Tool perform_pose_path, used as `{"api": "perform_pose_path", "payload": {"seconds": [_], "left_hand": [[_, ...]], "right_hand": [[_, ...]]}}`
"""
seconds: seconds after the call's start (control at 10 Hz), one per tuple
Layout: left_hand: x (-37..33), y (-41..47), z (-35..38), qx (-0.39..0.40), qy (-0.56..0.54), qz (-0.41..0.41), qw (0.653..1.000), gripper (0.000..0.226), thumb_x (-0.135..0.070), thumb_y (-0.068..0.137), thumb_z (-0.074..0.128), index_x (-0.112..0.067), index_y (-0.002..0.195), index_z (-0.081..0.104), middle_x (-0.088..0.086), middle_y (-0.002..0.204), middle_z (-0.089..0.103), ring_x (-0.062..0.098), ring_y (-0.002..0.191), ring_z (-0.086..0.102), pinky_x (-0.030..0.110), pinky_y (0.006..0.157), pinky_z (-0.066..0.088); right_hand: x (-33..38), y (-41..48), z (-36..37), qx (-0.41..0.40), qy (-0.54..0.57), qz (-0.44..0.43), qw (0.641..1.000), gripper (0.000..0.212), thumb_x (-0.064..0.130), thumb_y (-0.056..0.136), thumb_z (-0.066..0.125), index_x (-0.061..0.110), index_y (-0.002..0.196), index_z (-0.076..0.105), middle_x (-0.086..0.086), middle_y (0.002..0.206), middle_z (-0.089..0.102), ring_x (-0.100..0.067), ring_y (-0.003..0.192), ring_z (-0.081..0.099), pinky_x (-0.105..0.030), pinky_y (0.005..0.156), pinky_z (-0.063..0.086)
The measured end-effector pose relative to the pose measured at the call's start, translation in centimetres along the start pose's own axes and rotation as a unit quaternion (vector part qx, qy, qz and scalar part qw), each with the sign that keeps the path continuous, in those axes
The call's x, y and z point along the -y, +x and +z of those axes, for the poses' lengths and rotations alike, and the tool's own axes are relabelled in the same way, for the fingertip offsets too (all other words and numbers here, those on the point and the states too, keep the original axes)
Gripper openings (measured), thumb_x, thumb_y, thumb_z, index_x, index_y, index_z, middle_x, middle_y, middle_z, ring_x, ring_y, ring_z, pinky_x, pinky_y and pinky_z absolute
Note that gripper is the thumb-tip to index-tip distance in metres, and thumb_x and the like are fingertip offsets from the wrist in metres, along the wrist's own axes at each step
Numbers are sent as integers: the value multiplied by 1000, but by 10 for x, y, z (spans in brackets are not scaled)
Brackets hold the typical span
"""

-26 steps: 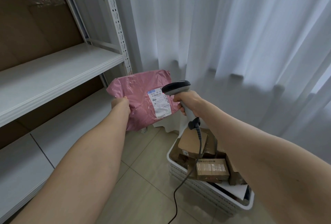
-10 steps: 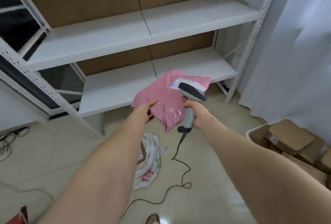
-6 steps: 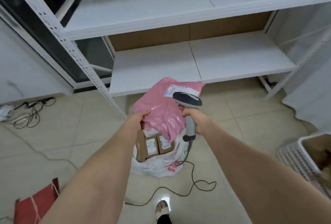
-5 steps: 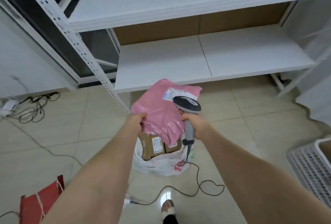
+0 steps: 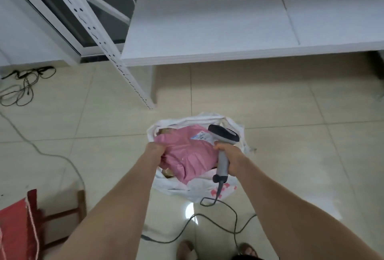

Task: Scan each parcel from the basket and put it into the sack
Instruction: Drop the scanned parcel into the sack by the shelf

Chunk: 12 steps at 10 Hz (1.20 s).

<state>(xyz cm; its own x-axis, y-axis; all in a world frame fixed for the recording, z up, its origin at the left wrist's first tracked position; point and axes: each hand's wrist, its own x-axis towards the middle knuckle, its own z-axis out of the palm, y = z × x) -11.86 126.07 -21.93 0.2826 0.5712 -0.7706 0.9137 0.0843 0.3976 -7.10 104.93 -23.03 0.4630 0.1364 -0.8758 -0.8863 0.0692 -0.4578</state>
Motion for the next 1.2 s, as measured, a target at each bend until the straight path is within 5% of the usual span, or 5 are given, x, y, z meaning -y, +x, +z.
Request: {"api": "perform_pose_path", "payload": {"seconds": [0.1,0.3,0.6,1.0,1.2], "left_hand": [[17,59,31,6,-11,18,1000,28,-10,91,57,8,112,52,22,90,61,35,85,66,48,74,57],[31,141,76,51,3,131,990,15,-12,87,66,-17,96,55,5,86,60,17,71,58,30,68,52],[50,237,135,138,473,265,829,125,-46,61,83,-33,151,-2,1,160,1,30,145,9,51,117,17],[65,280,158,56,589,275,758,108,-29,78,72,-43,148,-10,1,157,10,31,140,25,63,106,31],[62,239,149,40,495,338,800,34,-35,84,65,-20,114,60,7,113,63,23,98,61,36,85,52]], "right_hand": [[-31,68,1,-30,14,-6,999,42,5,58,77,2,98,65,-16,92,63,-31,81,60,-45,76,56],[-70,161,28,-66,24,-69,995,15,3,87,63,6,99,54,-1,74,52,-12,60,50,-20,49,40],[-98,244,56,-15,49,-52,997,8,8,92,58,9,85,54,-3,77,53,-18,71,58,-32,69,52],[-69,267,34,-81,-164,-91,979,34,17,78,73,-2,103,59,-16,81,67,-30,73,67,-41,80,58],[-68,253,22,-67,-221,-75,970,46,14,77,72,0,115,52,-20,109,62,-35,96,63,-45,90,53]]}}
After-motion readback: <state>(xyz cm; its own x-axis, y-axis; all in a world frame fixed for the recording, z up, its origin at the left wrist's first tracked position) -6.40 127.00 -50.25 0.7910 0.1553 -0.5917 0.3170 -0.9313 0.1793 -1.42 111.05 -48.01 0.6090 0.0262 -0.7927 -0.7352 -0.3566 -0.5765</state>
